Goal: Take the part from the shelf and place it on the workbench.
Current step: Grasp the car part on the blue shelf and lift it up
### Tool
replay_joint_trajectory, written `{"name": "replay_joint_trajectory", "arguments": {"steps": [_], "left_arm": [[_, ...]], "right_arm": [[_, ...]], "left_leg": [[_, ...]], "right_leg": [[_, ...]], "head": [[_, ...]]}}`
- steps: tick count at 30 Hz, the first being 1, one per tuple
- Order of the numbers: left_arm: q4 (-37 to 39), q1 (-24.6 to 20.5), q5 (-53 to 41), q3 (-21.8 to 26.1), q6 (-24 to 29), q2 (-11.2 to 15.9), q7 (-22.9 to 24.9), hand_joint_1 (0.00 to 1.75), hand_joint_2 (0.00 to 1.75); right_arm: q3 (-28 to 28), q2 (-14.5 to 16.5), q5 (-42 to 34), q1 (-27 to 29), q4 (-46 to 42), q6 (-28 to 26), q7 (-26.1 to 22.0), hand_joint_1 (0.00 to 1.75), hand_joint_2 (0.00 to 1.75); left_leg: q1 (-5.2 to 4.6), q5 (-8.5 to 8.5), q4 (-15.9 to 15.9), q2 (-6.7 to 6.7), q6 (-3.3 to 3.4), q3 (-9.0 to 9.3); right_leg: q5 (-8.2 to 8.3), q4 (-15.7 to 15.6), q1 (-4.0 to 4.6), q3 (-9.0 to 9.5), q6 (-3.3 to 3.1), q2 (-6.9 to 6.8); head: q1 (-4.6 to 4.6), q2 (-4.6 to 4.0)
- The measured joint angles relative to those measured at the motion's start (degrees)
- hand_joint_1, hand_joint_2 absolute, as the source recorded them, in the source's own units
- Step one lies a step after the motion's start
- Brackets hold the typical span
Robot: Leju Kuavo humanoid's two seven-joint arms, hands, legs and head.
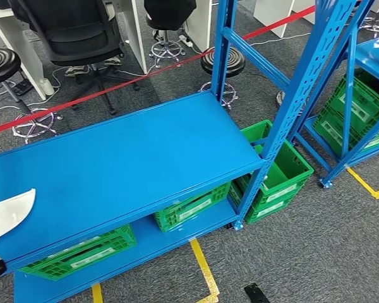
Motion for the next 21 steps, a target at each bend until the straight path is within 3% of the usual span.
{"name": "replay_joint_trajectory", "arguments": {"steps": [8,18,21], "left_arm": [[4.42,-5.49,-0.72,-3.8,0.08,-4.36,1.38,0.0,1.75],[6.92,-8.6,-1.4,-6.1,-0.78,-5.07,1.84,0.0,1.75],[7.69,-9.3,-1.75,-6.75,-0.91,-5.2,2.32,1.29,1.75]], "right_arm": [[0.1,-0.54,-0.23,0.11,0.02,0.77,0.95,0.0,0.0],[0.25,-0.63,-0.32,0.08,0.02,0.65,0.19,0.0,0.0],[0.26,-0.76,-0.76,0.09,0.02,0.63,0.31,0.0,0.0]], "left_leg": [[-0.01,0.02,0.01,0.01,0.02,0.0],[-0.01,0.07,0.01,0.01,-0.01,-0.01],[-0.01,0.08,0.01,0.01,-0.02,-0.01]], "right_leg": [[0.06,0.0,-0.02,0.0,0.01,0.03],[0.06,0.0,-0.01,-0.01,0.01,0.03],[0.06,0.0,-0.01,-0.01,0.01,0.03]], "head": [[-0.01,0.0],[0.0,0.0],[0.0,0.0]]}}
